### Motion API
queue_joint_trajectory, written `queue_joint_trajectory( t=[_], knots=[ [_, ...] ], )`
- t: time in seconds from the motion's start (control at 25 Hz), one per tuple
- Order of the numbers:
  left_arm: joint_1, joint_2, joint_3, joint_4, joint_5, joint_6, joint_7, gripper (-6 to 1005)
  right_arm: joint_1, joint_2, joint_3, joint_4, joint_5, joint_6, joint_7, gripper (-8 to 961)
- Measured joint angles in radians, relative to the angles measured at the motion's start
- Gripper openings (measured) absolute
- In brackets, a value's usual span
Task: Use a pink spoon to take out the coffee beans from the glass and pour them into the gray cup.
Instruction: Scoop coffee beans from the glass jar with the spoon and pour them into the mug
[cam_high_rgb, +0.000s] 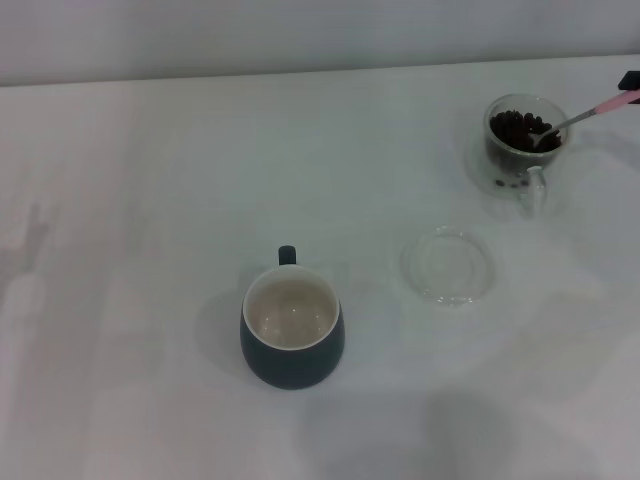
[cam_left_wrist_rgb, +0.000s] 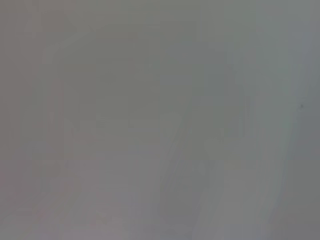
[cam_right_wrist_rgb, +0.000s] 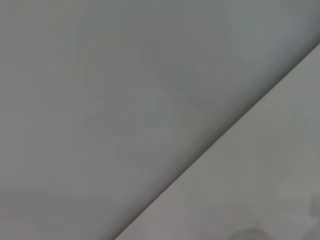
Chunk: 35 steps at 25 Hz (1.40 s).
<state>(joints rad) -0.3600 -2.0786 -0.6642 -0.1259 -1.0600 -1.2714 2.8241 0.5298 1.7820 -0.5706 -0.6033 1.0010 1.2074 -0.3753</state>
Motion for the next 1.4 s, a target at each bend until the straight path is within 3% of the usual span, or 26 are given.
queue_joint_trajectory(
  t=[0.4, 0.92, 1.4],
  knots=[
    [-0.005, 0.0, -0.001, 0.014, 0.0, 0.0, 0.0, 898, -0.006, 0.02, 0.049, 0.011, 0.029, 0.003, 0.009, 198],
    [-0.007, 0.0, -0.002, 0.028, 0.0, 0.0, 0.0, 898, -0.011, 0.019, 0.089, 0.072, 0.051, -0.004, 0.012, 202],
    [-0.009, 0.002, -0.002, 0.028, 0.0, 0.001, 0.0, 899, -0.035, 0.001, 0.118, 0.088, 0.07, 0.002, 0.012, 206]
  ],
)
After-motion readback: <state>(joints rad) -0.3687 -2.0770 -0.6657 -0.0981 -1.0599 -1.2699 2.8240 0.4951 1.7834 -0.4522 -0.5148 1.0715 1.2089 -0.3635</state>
